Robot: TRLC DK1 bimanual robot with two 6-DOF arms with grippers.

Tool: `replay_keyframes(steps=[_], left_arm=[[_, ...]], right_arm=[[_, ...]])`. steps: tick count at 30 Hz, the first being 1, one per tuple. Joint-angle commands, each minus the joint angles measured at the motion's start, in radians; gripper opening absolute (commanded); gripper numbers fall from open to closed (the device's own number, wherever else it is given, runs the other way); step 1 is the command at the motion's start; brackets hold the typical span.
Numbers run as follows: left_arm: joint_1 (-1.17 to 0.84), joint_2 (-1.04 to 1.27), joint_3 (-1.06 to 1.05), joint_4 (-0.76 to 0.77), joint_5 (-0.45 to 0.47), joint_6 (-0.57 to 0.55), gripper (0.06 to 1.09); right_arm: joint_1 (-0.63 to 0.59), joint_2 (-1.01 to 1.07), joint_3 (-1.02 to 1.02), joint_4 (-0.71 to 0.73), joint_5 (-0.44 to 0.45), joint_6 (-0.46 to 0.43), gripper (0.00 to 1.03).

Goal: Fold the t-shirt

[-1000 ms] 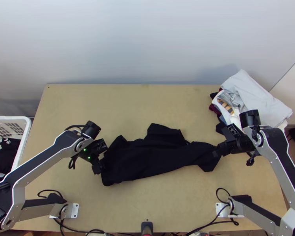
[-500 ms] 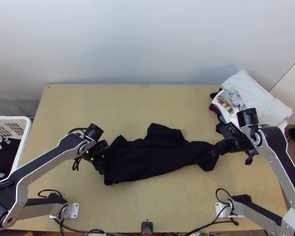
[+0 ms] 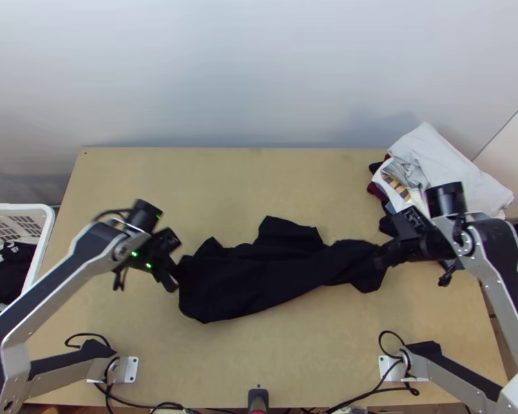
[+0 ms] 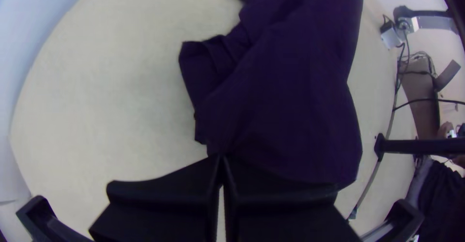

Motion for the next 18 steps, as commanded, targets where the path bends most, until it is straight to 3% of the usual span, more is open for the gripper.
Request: replay_keyframes(steps=[1, 8, 11, 18], left_arm=[[0.145, -0.088, 0.171, -0.089, 0.019, -0.008, 0.11], [0.303, -0.123, 0.330, -0.060, 0.020, -0.097, 0.10], [0.364, -0.122, 0.427, -0.041, 0.019, -0.158, 0.10], [0.478, -0.093, 0.734, -0.017, 0.016, -0.226, 0.10]], right_arm=[[0.003, -0.022, 0.143, -0.021, -0.001, 0.029, 0.03], [0.036, -0.057, 0.287, 0.024, -0.005, 0.073, 0.03], [0.055, -0.056, 0.374, 0.105, -0.002, 0.107, 0.03], [0.041, -0.056, 0.520, 0.272, -0.001, 0.296, 0.03]])
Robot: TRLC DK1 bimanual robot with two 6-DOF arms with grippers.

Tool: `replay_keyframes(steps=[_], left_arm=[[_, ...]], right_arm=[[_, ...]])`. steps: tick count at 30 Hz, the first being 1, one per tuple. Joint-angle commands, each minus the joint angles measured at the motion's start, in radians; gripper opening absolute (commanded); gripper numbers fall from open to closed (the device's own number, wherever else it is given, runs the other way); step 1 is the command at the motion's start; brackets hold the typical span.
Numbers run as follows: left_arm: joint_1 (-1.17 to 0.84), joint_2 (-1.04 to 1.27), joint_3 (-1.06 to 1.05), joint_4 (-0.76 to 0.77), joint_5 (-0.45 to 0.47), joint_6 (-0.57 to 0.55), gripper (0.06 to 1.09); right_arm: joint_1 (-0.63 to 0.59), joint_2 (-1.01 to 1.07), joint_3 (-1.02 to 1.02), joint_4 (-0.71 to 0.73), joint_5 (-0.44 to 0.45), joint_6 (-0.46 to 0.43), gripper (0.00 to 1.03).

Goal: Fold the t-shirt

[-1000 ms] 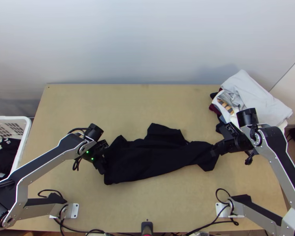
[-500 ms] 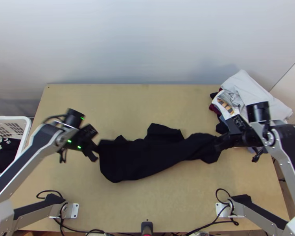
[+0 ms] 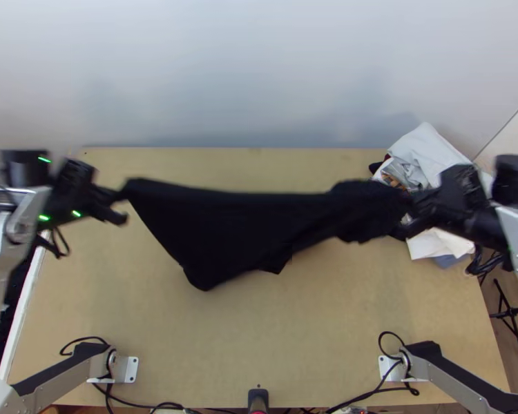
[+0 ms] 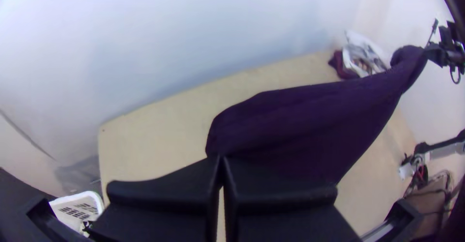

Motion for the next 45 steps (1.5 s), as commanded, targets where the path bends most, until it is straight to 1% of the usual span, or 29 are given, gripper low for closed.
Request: replay_keyframes(steps=[1, 4, 7, 12, 14, 16, 19, 21, 22, 25, 28, 29, 31, 34, 37, 40, 43, 44, 45], left_arm=[[0.123, 0.025, 0.300, 0.018, -0.003, -0.062, 0.10], [0.146, 0.029, 0.406, -0.001, -0.008, -0.076, 0.10], [0.109, -0.010, 0.382, -0.058, -0.006, -0.070, 0.10], [0.011, -0.191, 0.078, -0.074, -0.008, -0.024, 0.11], [-0.005, -0.267, -0.046, -0.101, -0.009, 0.022, 0.11], [-0.012, -0.348, -0.172, -0.135, -0.009, 0.064, 0.11], [-0.020, -0.458, -0.353, -0.189, -0.014, 0.157, 0.12], [-0.017, -0.500, -0.421, -0.187, -0.058, 0.203, 0.12], [-0.009, -0.504, -0.424, -0.175, -0.080, 0.206, 0.12], [0.022, -0.466, -0.371, -0.163, -0.083, 0.205, 0.12], [-0.008, -0.452, -0.373, -0.164, -0.066, 0.188, 0.12], [-0.038, -0.454, -0.388, -0.166, -0.052, 0.170, 0.12], [-0.126, -0.452, -0.436, -0.190, -0.054, 0.142, 0.12], [-0.193, -0.457, -0.545, -0.219, -0.055, 0.151, 0.12], [-0.281, -0.461, -0.637, -0.228, -0.057, 0.156, 0.12], [-0.351, -0.429, -0.723, -0.239, -0.060, 0.182, 0.12], [-0.368, -0.379, -0.738, -0.213, -0.066, 0.213, 0.13], [-0.368, -0.362, -0.733, -0.202, -0.084, 0.234, 0.16], [-0.370, -0.343, -0.733, -0.182, -0.110, 0.254, 0.17]], right_arm=[[-0.006, -0.011, 0.134, 0.145, 0.004, 0.147, 0.03], [0.005, -0.003, 0.166, 0.136, 0.002, 0.162, 0.03], [0.097, 0.000, 0.148, 0.079, 0.002, 0.159, 0.03], [0.146, -0.057, 0.031, 0.047, -0.008, 0.144, 0.03], [0.164, -0.077, -0.027, 0.021, -0.028, 0.132, 0.03], [0.183, -0.118, -0.111, 0.010, -0.030, 0.119, 0.03], [0.242, -0.170, -0.269, -0.028, -0.031, 0.066, 0.03], [0.236, -0.206, -0.348, -0.019, -0.028, 0.047, 0.03], [0.219, -0.219, -0.364, -0.011, -0.028, 0.039, 0.03], [0.135, -0.227, -0.372, -0.007, -0.028, -0.016, 0.03], [0.134, -0.224, -0.392, -0.007, -0.028, -0.030, 0.03], [0.140, -0.226, -0.409, -0.011, -0.028, -0.033, 0.03], [0.183, -0.223, -0.470, -0.037, -0.030, -0.059, 0.03], [0.259, -0.221, -0.576, -0.056, -0.030, -0.074, 0.03], [0.327, -0.216, -0.628, -0.056, -0.028, -0.073, 0.03], [0.338, -0.173, -0.656, -0.056, -0.028, -0.091, 0.03], [0.321, -0.146, -0.664, -0.042, -0.028, -0.119, 0.03], [0.321, -0.138, -0.662, -0.037, -0.028, -0.120, 0.03], [0.321, -0.129, -0.662, -0.030, -0.027, -0.120, 0.03]])
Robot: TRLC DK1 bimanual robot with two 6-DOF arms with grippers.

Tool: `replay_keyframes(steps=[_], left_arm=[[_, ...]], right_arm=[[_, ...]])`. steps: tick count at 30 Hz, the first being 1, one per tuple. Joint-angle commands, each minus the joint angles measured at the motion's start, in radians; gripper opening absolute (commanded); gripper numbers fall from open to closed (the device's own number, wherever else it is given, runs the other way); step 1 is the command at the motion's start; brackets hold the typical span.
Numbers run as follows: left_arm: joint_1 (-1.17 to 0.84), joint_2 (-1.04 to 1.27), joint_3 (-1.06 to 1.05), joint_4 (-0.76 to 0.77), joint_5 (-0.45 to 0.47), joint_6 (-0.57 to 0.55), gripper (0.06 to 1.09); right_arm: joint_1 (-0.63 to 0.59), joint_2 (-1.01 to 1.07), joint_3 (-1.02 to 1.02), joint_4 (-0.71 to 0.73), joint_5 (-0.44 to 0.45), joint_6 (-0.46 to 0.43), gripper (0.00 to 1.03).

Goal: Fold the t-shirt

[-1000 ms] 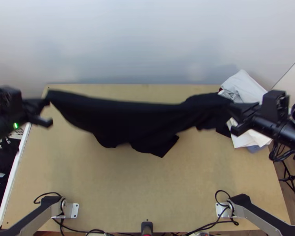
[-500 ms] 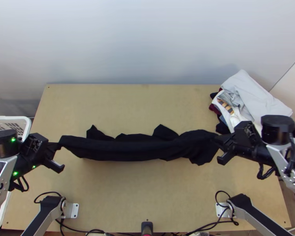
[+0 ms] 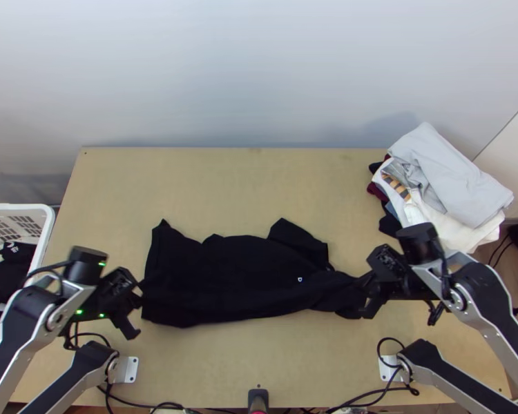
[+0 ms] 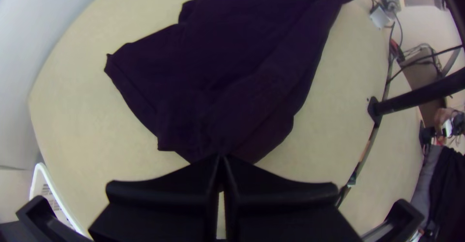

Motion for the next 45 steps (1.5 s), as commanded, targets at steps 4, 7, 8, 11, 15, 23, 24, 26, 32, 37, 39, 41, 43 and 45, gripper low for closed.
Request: replay_keyframes(steps=[4, 7, 8, 11, 15, 23, 24, 26, 32, 37, 39, 41, 43, 45], left_arm=[[-0.088, 0.191, -0.078, 0.133, -0.108, 0.126, 0.17], [-0.089, 0.314, -0.092, 0.179, -0.106, 0.163, 0.17], [-0.097, 0.352, -0.103, 0.203, -0.108, 0.170, 0.17], [-0.117, 0.449, -0.106, 0.285, -0.108, 0.178, 0.20], [-0.155, 0.553, -0.070, 0.321, -0.108, 0.178, 0.56], [-0.065, 0.555, 0.081, 0.228, -0.134, 0.271, 0.82], [-0.040, 0.551, 0.101, 0.208, -0.134, 0.291, 0.82], [-0.003, 0.544, 0.138, 0.163, -0.134, 0.325, 0.89], [-0.016, 0.486, 0.175, 0.024, -0.132, 0.365, 0.94], [-0.082, 0.466, 0.181, -0.005, -0.101, 0.296, 0.94], [-0.117, 0.472, 0.163, -0.005, -0.066, 0.273, 0.93], [-0.166, 0.489, 0.138, 0.021, -0.060, 0.230, 0.93], [-0.200, 0.504, 0.109, 0.068, -0.057, 0.193, 0.93], [-0.220, 0.513, 0.074, 0.125, -0.057, 0.166, 0.91]], right_arm=[[0.017, 0.095, -0.065, 0.044, 0.016, -0.027, 0.03], [0.012, 0.143, -0.080, 0.082, 0.061, -0.025, 0.03], [0.005, 0.155, -0.083, 0.093, 0.073, -0.027, 0.03], [-0.018, 0.183, -0.079, 0.117, 0.079, -0.027, 0.03], [-0.024, 0.195, -0.069, 0.123, 0.082, -0.025, 0.03], [-0.043, 0.196, -0.063, 0.125, 0.098, -0.035, 0.03], [-0.041, 0.198, -0.063, 0.125, 0.098, -0.035, 0.03], [-0.041, 0.201, -0.063, 0.126, 0.098, -0.036, 0.03], [-0.040, 0.209, -0.063, 0.140, 0.098, -0.030, 0.03], [-0.038, 0.212, -0.056, 0.146, 0.098, -0.027, 0.03], [-0.038, 0.212, -0.054, 0.148, 0.098, -0.025, 0.03], [-0.038, 0.213, -0.056, 0.148, 0.098, -0.025, 0.03], [-0.035, 0.213, -0.049, 0.148, 0.098, -0.025, 0.03], [-0.035, 0.213, -0.037, 0.148, 0.098, -0.025, 0.03]])
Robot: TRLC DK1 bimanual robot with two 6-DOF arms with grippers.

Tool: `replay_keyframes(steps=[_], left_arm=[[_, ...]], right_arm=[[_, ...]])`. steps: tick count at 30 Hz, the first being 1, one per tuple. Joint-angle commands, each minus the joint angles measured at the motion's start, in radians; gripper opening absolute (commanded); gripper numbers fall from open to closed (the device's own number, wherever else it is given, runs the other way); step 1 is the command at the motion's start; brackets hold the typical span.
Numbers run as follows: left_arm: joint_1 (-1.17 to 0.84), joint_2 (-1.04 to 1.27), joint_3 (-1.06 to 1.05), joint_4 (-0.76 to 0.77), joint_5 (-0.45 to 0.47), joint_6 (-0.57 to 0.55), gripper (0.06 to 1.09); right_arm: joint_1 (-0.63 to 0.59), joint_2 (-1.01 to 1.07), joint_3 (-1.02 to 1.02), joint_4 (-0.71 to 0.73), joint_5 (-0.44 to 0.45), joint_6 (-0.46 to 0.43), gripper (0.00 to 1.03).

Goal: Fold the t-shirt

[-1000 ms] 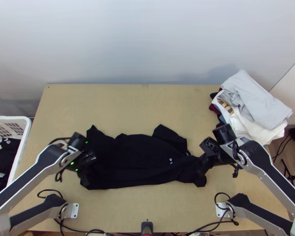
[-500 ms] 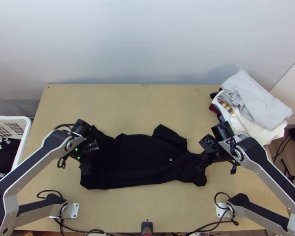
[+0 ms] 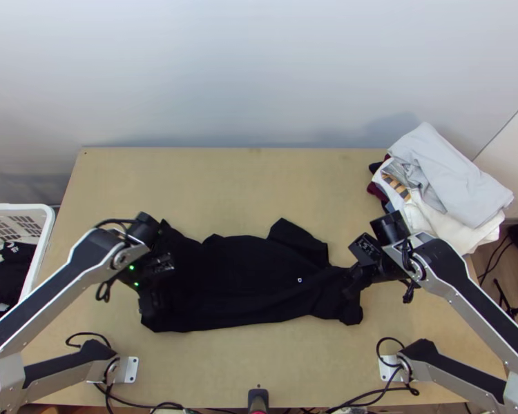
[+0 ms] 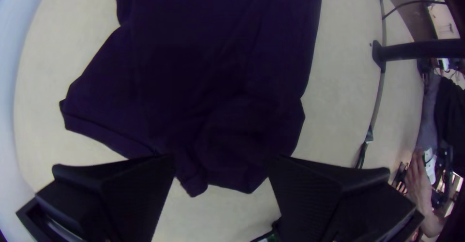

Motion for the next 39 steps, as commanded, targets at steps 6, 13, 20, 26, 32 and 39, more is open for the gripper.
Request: replay_keyframes(steps=[6, 13, 20, 26, 32, 39], left_arm=[[-0.055, 0.027, -0.118, 0.159, 0.021, -0.091, 0.88], [0.034, 0.070, -0.116, 0.190, 0.020, -0.030, 0.88], [0.040, 0.075, -0.147, 0.205, 0.035, -0.019, 0.57], [0.059, 0.044, -0.130, 0.184, 0.084, -0.053, 0.14], [0.122, -0.065, -0.032, 0.109, 0.096, -0.097, 0.10], [0.419, -0.172, 0.253, 0.072, 0.110, -0.179, 0.10]], right_arm=[[0.000, -0.020, 0.027, 0.003, 0.000, 0.004, 0.03], [0.009, -0.027, 0.018, 0.003, -0.001, 0.012, 0.03], [0.008, -0.056, 0.004, 0.003, 0.000, 0.027, 0.03], [0.009, -0.073, -0.001, 0.002, 0.000, 0.038, 0.03], [0.003, -0.096, 0.090, -0.041, 0.005, 0.047, 0.03], [-0.046, -0.144, 0.383, -0.030, 0.071, 0.049, 0.03]])
